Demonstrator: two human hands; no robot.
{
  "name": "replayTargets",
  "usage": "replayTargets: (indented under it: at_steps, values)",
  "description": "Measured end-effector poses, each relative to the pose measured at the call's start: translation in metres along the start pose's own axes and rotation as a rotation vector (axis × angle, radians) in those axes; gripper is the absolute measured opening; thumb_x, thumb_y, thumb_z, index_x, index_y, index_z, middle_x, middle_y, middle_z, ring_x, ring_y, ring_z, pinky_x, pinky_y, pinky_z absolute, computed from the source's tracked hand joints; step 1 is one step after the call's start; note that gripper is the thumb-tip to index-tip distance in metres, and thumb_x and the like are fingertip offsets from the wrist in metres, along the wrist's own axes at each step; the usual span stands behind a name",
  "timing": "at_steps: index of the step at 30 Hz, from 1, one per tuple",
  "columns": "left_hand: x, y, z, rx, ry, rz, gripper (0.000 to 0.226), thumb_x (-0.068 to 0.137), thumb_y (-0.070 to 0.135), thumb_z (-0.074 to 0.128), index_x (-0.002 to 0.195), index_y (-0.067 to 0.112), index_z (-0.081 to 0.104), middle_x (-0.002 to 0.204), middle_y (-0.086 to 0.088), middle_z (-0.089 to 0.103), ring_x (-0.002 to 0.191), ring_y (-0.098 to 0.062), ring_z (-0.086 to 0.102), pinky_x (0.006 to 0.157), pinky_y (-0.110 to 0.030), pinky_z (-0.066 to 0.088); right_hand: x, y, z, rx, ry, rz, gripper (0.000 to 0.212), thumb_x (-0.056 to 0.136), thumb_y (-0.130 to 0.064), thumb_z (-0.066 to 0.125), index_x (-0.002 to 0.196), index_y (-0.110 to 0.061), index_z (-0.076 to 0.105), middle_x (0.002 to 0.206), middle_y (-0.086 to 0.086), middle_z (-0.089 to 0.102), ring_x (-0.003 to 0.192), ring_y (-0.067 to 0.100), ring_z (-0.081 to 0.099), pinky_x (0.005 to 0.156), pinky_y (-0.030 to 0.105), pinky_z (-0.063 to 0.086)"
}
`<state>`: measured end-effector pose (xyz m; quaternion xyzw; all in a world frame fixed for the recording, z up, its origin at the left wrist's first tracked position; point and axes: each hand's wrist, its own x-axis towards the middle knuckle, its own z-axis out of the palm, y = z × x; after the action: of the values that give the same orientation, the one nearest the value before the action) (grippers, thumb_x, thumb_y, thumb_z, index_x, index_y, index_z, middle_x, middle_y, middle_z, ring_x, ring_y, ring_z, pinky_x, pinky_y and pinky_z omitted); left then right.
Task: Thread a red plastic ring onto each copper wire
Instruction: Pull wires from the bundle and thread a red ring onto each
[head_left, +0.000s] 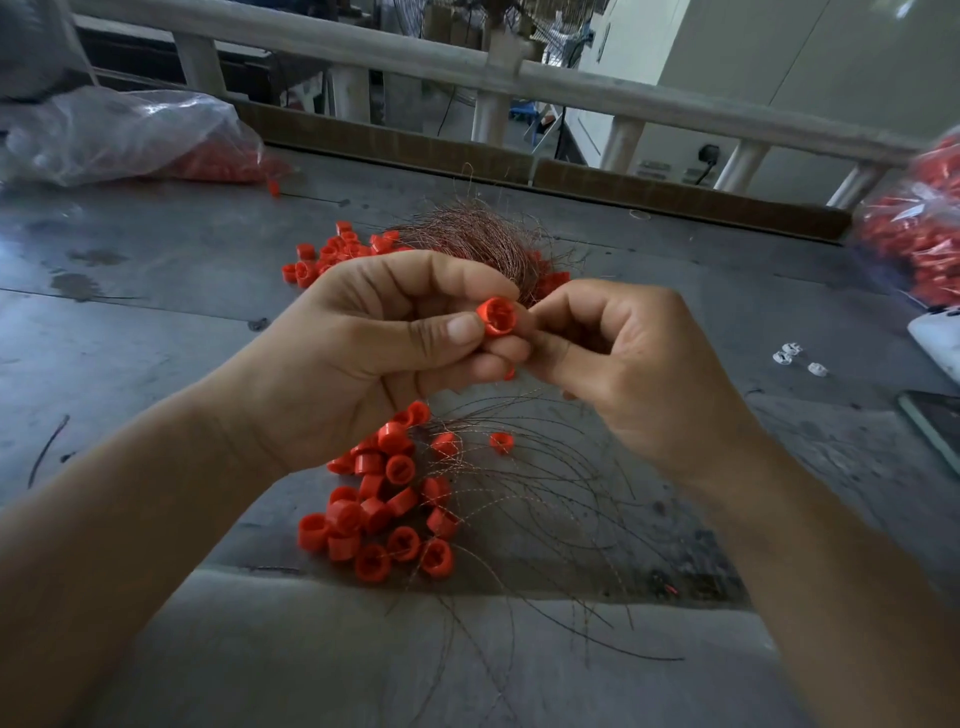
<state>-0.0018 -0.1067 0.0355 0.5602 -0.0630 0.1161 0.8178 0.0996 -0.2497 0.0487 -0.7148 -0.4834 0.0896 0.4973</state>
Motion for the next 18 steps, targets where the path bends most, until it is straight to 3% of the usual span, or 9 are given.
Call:
replayTargets:
  at_steps: [2,6,8,12,15,18]
  values:
    - [0.000,0.001,0.000,0.005,0.021,0.006,0.020,0.062,0.006,0.062,0.078,0.010,0.074,0.077,-0.007,0.072,0.070,-0.012,0.069,0.061,-0.016,0.054,0.005,0.005,-0.011,-0.042,0.058,0.039,0.023,0.072,-0.044,0.061,0.071,-0.021,0.066,0.057,-0.002,0.060,0.053,0.009,0.052,0.050,0.025,0.044]
    - [0.000,0.003,-0.001,-0.009,0.066,0.009,0.020,0.059,0.008,0.063,0.076,0.011,0.075,0.078,-0.006,0.072,0.069,-0.011,0.069,0.060,-0.016,0.054,0.016,0.032,-0.035,-0.178,0.239,0.128,0.011,0.083,-0.029,0.064,0.073,-0.024,0.064,0.065,-0.005,0.063,0.064,0.010,0.059,0.067,0.029,0.049]
    - [0.000,0.003,-0.001,-0.018,0.082,0.007,0.020,0.059,0.008,0.063,0.075,0.010,0.075,0.077,-0.006,0.072,0.069,-0.011,0.069,0.060,-0.016,0.054,0.020,0.048,-0.038,-0.304,0.274,0.174,0.014,0.084,-0.024,0.064,0.070,-0.025,0.063,0.065,-0.010,0.061,0.063,0.006,0.056,0.066,0.024,0.045]
    - [0.000,0.003,-0.002,-0.025,0.097,0.001,0.020,0.058,0.008,0.064,0.075,0.010,0.074,0.078,-0.007,0.072,0.069,-0.012,0.070,0.060,-0.017,0.054,0.024,0.071,-0.032,-0.494,0.207,0.252,0.007,0.084,-0.017,0.063,0.086,-0.021,0.068,0.067,-0.018,0.055,0.062,0.001,0.052,0.065,0.018,0.039]
    - [0.001,0.003,-0.003,-0.038,0.098,-0.002,0.020,0.059,0.007,0.064,0.076,0.009,0.074,0.078,-0.007,0.072,0.070,-0.012,0.070,0.061,-0.017,0.054,0.027,0.079,-0.025,-0.550,0.138,0.205,0.019,0.084,-0.015,0.062,0.102,-0.019,0.067,0.075,-0.013,0.054,0.067,0.003,0.049,0.070,0.021,0.039]
    - [0.001,0.004,-0.003,-0.032,0.082,0.001,0.020,0.060,0.007,0.063,0.077,0.010,0.075,0.078,-0.007,0.072,0.070,-0.011,0.069,0.061,-0.016,0.054,0.030,0.083,-0.018,-0.650,0.106,0.165,0.022,0.083,-0.018,0.064,0.105,-0.018,0.067,0.085,-0.006,0.052,0.077,0.009,0.049,0.072,0.021,0.037]
